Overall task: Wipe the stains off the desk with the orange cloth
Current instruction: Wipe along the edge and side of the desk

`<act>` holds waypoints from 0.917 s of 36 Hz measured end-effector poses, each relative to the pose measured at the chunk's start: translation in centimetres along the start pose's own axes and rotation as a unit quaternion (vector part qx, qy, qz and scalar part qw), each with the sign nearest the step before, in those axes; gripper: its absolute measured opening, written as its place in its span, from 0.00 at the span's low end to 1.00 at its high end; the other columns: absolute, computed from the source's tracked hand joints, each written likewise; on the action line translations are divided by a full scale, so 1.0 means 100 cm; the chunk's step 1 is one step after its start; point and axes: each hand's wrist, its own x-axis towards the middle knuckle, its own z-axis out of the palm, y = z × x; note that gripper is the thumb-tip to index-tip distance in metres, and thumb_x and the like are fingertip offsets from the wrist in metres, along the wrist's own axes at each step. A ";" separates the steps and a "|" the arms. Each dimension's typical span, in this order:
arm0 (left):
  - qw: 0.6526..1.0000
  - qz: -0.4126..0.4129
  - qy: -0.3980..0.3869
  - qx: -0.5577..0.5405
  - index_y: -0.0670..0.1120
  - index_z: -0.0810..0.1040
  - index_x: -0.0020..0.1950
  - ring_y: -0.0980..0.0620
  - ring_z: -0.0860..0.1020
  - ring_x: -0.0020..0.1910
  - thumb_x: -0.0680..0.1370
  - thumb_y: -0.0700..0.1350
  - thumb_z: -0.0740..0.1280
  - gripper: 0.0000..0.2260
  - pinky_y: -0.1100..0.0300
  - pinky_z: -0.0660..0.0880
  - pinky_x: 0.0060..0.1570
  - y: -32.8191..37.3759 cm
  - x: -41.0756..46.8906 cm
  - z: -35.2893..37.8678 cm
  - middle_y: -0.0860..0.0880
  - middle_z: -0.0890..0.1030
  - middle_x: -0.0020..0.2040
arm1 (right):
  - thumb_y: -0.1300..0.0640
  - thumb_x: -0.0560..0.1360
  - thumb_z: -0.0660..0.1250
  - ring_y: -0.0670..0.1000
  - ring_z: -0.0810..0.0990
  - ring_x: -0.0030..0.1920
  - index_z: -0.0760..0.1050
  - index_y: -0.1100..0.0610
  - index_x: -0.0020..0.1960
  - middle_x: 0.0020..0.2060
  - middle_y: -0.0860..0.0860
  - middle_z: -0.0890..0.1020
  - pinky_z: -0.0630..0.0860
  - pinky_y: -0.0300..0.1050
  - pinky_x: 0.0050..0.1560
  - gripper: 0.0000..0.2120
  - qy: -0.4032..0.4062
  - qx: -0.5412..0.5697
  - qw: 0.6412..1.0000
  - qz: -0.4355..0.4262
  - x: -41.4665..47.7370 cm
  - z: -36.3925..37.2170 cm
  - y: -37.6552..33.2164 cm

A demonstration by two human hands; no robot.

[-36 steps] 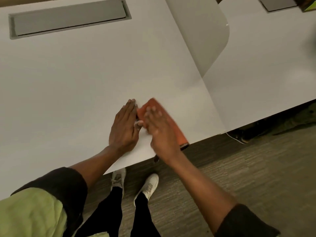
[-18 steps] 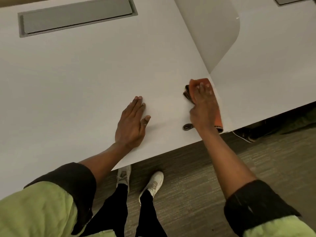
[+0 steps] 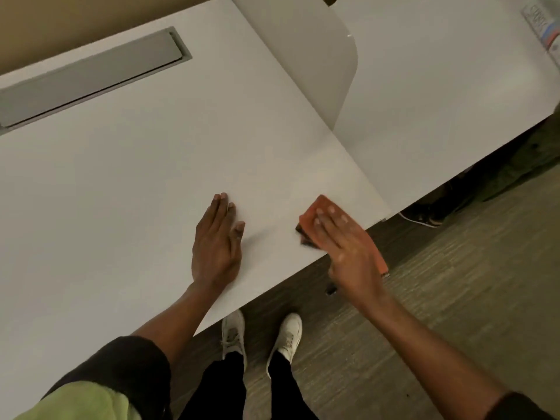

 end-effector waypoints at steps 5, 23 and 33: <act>1.000 0.007 -0.006 0.020 0.45 0.65 0.86 0.54 0.51 0.89 0.86 0.69 0.39 0.40 0.60 0.47 0.85 -0.002 0.001 0.003 0.50 0.58 0.89 | 0.78 0.69 0.66 0.62 0.67 0.79 0.71 0.63 0.76 0.76 0.61 0.73 0.68 0.62 0.78 0.36 0.050 0.002 0.994 0.094 0.047 -0.016 0.061; 0.998 0.003 -0.030 0.053 0.45 0.54 0.89 0.48 0.50 0.89 0.87 0.67 0.45 0.37 0.47 0.51 0.87 -0.002 0.002 0.010 0.48 0.52 0.90 | 0.63 0.75 0.52 0.59 0.56 0.84 0.58 0.58 0.83 0.83 0.57 0.61 0.65 0.61 0.80 0.35 0.089 0.095 0.972 0.194 -0.028 0.054 -0.143; 0.997 0.022 -0.039 0.061 0.41 0.56 0.88 0.49 0.49 0.89 0.88 0.65 0.47 0.36 0.47 0.50 0.87 -0.001 0.001 0.007 0.46 0.53 0.90 | 0.76 0.71 0.61 0.59 0.61 0.82 0.71 0.58 0.77 0.78 0.58 0.70 0.58 0.56 0.82 0.36 0.153 0.072 0.936 0.309 0.036 0.004 -0.007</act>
